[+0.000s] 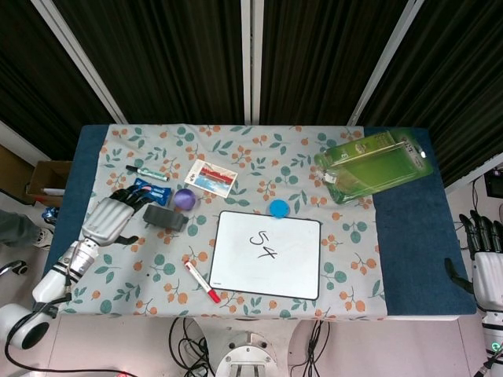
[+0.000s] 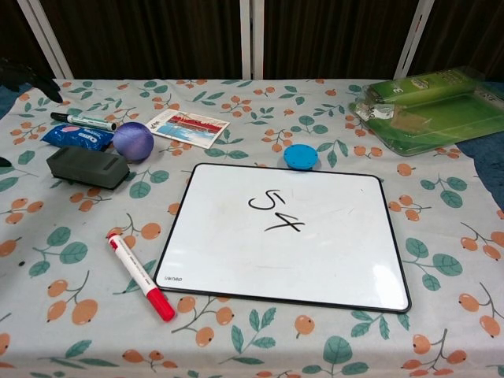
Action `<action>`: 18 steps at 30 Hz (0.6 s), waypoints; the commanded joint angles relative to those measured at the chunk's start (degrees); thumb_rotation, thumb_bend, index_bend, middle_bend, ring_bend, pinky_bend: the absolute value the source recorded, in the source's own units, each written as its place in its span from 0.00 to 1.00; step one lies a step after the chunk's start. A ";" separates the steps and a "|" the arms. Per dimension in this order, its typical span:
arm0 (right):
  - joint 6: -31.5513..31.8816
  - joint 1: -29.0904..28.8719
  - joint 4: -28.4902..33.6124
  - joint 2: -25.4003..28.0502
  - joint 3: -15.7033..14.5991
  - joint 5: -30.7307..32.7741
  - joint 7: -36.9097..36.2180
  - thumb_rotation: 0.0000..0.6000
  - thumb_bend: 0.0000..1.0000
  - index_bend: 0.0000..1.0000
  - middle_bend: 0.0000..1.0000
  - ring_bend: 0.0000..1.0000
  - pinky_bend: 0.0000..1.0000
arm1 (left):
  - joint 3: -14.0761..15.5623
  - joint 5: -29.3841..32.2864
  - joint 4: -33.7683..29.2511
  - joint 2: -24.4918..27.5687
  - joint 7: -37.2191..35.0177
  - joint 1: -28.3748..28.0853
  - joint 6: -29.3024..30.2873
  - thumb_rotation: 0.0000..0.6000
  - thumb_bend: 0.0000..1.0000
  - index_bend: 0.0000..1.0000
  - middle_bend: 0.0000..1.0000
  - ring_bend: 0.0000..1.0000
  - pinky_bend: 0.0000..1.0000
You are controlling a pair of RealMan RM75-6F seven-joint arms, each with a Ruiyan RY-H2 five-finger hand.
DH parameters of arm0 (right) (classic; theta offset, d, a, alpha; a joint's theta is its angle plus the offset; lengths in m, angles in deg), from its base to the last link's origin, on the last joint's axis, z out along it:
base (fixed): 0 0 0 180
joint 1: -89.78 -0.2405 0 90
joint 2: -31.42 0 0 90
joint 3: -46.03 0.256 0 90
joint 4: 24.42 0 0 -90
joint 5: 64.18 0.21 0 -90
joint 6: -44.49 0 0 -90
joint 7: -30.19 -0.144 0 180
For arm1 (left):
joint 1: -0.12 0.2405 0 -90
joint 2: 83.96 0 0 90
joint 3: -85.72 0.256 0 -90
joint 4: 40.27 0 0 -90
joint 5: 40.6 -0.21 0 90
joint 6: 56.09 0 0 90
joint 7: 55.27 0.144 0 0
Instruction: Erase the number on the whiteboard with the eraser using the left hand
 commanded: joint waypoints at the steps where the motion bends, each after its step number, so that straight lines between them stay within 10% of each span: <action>1: 0.00 0.09 -0.03 0.07 0.00 0.03 -0.14 1.00 0.26 0.00 0.00 0.00 0.00 | -0.03 1.88 2.72 -2.83 0.92 -2.13 -2.47 1.00 0.13 0.22 0.13 0.08 0.20; 18: -0.77 -0.13 -0.62 -0.75 0.25 0.54 0.15 1.00 0.27 0.00 0.00 0.00 0.00 | 1.16 5.91 10.61 -9.99 3.40 -6.57 -7.71 1.00 0.15 0.25 0.17 0.10 0.20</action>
